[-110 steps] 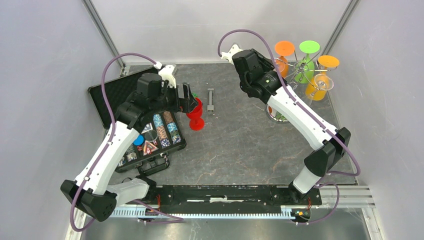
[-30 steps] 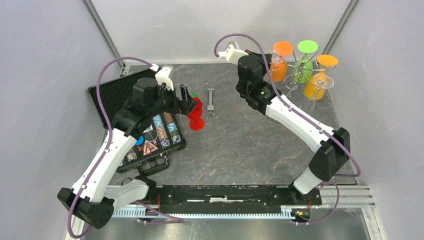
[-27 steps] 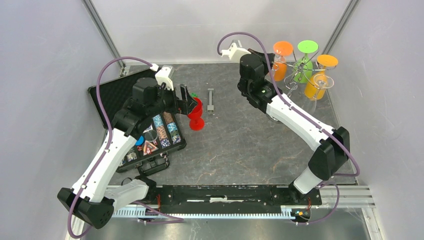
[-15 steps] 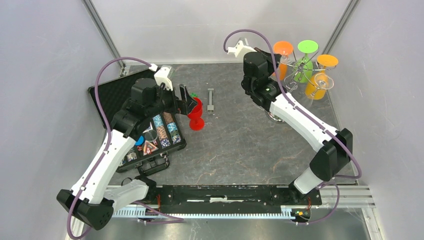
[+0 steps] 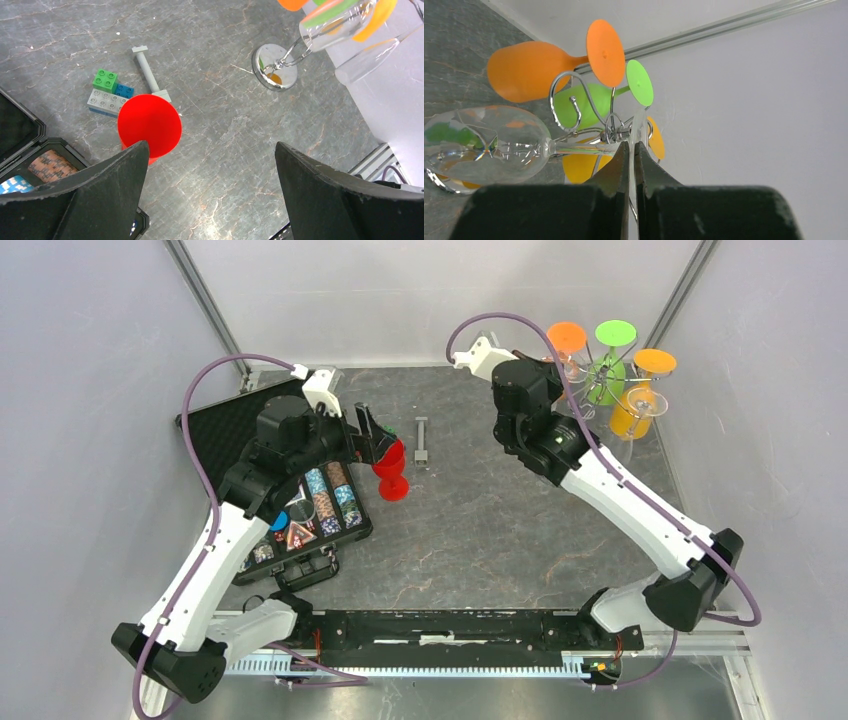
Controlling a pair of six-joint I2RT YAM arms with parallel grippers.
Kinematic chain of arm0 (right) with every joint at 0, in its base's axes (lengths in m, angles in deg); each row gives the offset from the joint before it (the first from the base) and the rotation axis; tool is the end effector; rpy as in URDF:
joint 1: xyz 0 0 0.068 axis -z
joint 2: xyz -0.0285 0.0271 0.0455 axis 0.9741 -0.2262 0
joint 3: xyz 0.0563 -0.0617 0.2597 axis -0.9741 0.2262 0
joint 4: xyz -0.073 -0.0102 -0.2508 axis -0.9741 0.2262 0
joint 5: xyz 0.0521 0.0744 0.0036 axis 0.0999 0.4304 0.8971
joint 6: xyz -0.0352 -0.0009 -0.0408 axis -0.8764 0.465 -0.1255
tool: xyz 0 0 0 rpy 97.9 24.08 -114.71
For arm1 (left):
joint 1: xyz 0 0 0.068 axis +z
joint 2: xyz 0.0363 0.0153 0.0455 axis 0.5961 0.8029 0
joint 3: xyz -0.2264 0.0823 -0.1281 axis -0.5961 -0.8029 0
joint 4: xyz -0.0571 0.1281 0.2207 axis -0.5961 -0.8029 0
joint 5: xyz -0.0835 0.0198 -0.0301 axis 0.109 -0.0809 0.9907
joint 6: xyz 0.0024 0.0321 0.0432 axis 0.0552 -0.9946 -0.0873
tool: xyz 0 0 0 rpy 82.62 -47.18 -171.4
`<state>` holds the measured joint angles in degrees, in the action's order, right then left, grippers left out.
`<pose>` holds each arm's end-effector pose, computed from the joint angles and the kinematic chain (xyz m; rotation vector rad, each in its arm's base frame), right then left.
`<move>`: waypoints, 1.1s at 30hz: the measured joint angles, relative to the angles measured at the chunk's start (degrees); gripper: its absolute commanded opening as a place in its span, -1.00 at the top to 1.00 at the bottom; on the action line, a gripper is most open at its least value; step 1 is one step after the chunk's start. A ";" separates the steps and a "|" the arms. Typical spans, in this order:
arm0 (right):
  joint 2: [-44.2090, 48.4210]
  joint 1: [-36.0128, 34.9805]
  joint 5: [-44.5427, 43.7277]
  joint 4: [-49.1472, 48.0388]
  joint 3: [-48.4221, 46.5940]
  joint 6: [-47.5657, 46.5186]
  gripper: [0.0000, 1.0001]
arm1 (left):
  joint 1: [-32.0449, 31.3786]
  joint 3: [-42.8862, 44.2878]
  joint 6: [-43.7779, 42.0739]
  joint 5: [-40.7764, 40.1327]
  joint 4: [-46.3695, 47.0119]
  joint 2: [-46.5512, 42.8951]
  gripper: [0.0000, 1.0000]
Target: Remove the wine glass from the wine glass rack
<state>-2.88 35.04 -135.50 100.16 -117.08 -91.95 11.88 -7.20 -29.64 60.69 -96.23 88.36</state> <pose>0.2547 0.1862 0.4348 -0.6367 1.6735 -1.0737 0.1967 -0.0979 0.4043 0.2288 1.9546 -0.6860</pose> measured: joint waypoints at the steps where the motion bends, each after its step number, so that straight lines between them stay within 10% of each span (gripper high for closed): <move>1: 0.57 -0.55 0.09 0.79 0.04 0.48 1.00 | 0.00 0.00 0.20 0.04 0.17 -0.02 -1.00; 15: 5.57 -12.90 1.95 13.42 0.11 7.63 1.00 | 0.26 0.00 0.35 6.71 2.78 0.15 -0.97; 33: 19.74 -20.37 38.34 -0.07 13.22 14.27 1.00 | 0.24 -4.50 8.00 31.91 19.85 2.21 -0.81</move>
<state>16.85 14.67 -97.16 100.09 -103.85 -77.67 12.12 -11.70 -21.64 92.60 -76.39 90.57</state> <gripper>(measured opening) 0.066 0.943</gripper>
